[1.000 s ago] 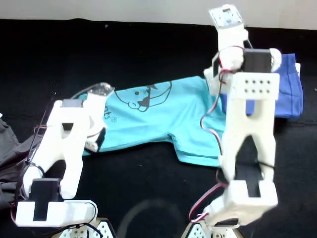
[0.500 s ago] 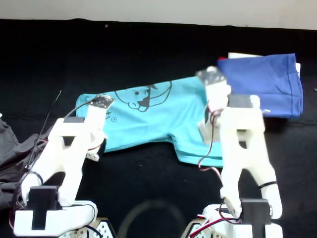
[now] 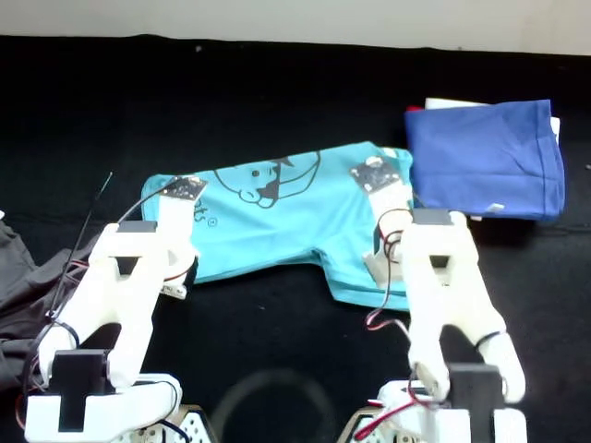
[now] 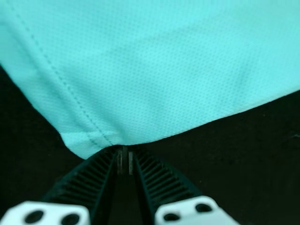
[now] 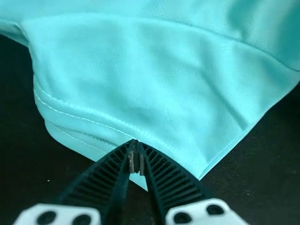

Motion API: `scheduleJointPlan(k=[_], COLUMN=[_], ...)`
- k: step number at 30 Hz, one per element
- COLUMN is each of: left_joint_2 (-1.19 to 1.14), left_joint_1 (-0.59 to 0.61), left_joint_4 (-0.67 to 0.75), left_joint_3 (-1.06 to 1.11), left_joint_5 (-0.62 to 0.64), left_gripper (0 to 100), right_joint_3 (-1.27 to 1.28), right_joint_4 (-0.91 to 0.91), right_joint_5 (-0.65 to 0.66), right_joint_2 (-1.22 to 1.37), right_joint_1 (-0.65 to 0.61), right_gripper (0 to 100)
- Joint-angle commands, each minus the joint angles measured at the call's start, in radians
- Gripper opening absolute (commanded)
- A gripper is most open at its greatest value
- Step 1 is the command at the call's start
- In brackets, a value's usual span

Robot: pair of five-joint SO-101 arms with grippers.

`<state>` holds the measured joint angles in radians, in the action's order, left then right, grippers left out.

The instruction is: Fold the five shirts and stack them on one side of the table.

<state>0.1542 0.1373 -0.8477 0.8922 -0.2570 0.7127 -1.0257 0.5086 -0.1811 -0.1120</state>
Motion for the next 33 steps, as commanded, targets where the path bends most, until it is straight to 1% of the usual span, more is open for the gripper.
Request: scheduleJointPlan(k=[1,3,8,15,22,25,28,31,33], left_joint_2=[0.001,0.001,0.001,0.001,0.001,0.001,0.001,0.001,0.001], left_joint_1=[0.021,0.021,0.021,0.021,0.021,0.021,0.021,0.021,0.021], left_joint_4=[0.043,0.043,0.048,0.048,0.048,0.048,0.048,0.048,0.048], left_joint_3=[-0.004,-0.004,-0.004,-0.004,-0.004,-0.004,-0.004,-0.004,-0.004], left_joint_5=[0.014,0.014,0.014,0.014,0.014,0.014,0.014,0.014,0.014], left_gripper=[1,1,1,1,1,1,1,1,1], right_joint_3=[-0.007,-0.008,-0.008,-0.008,-0.053,-0.082,-0.101,-0.091,-0.088], right_joint_4=[0.010,0.010,0.010,0.010,0.005,-0.039,-0.070,-0.074,-0.074], right_joint_5=[0.014,0.012,0.012,0.012,0.012,0.009,-0.031,-0.035,-0.035], right_joint_2=[0.079,0.117,0.130,0.128,0.124,0.067,-0.035,-0.119,-0.131], right_joint_1=[0.008,0.010,0.012,0.012,0.015,0.013,0.013,0.008,0.008], right_gripper=[1.0,2.2,14.6,11.0,1.1,0.9,0.9,0.9,0.9])
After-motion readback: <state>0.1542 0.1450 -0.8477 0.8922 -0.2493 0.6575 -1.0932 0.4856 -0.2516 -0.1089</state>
